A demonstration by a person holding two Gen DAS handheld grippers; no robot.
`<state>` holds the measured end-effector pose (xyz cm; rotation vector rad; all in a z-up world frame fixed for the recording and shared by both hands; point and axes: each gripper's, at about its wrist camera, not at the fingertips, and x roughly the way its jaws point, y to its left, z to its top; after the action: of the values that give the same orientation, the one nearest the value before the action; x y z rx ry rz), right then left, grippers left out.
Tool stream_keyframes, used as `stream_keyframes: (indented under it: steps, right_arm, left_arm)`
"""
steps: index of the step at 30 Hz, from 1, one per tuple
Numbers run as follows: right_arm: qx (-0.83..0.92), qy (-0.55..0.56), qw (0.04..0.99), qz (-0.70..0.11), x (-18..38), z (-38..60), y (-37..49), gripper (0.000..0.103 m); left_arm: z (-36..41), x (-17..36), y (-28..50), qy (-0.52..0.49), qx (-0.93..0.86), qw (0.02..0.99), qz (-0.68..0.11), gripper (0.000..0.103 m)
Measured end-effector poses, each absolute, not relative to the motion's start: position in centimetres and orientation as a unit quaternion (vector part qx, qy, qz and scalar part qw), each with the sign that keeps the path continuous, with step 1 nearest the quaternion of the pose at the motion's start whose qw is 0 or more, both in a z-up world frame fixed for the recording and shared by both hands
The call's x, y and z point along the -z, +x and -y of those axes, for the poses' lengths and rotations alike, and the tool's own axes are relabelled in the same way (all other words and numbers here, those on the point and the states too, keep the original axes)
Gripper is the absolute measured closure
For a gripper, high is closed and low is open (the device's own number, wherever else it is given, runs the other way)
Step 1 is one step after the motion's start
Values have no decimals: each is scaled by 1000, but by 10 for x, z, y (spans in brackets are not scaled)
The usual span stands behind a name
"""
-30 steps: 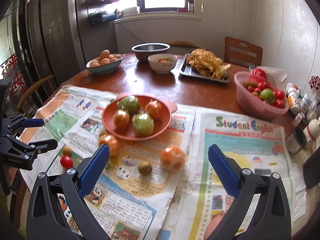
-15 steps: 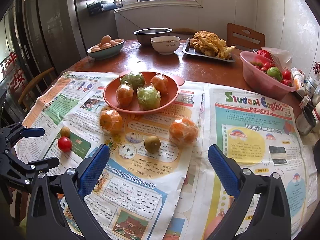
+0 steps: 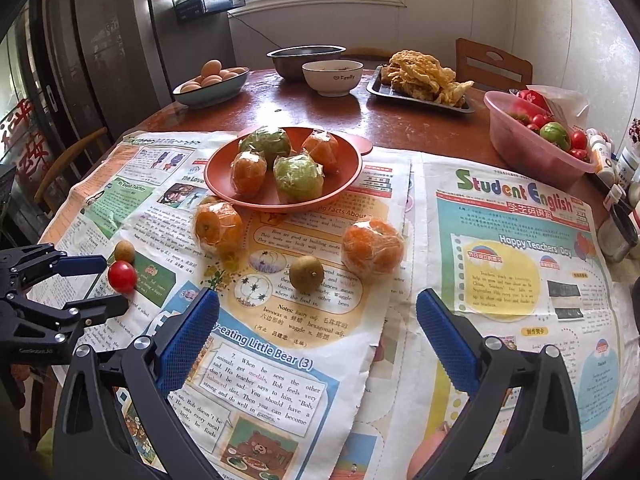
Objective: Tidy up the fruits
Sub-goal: 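Grasp the red tomato with the left tool while the right tool grasps a brown kiwi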
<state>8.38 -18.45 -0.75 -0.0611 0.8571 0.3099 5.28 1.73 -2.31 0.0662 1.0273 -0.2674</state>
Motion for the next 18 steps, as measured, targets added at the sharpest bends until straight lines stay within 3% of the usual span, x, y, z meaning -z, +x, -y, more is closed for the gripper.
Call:
stream_keyframes:
  steps: [9,18]
  right_arm:
    - [-151,-33,892,-424,20,181,95,8]
    - [-169,-47,886,-428,26,173,103,48]
  left_arm:
    - [-14,30,64,37,133,857,-496,55]
    - [-12,30,72,37,139,857,-494,63]
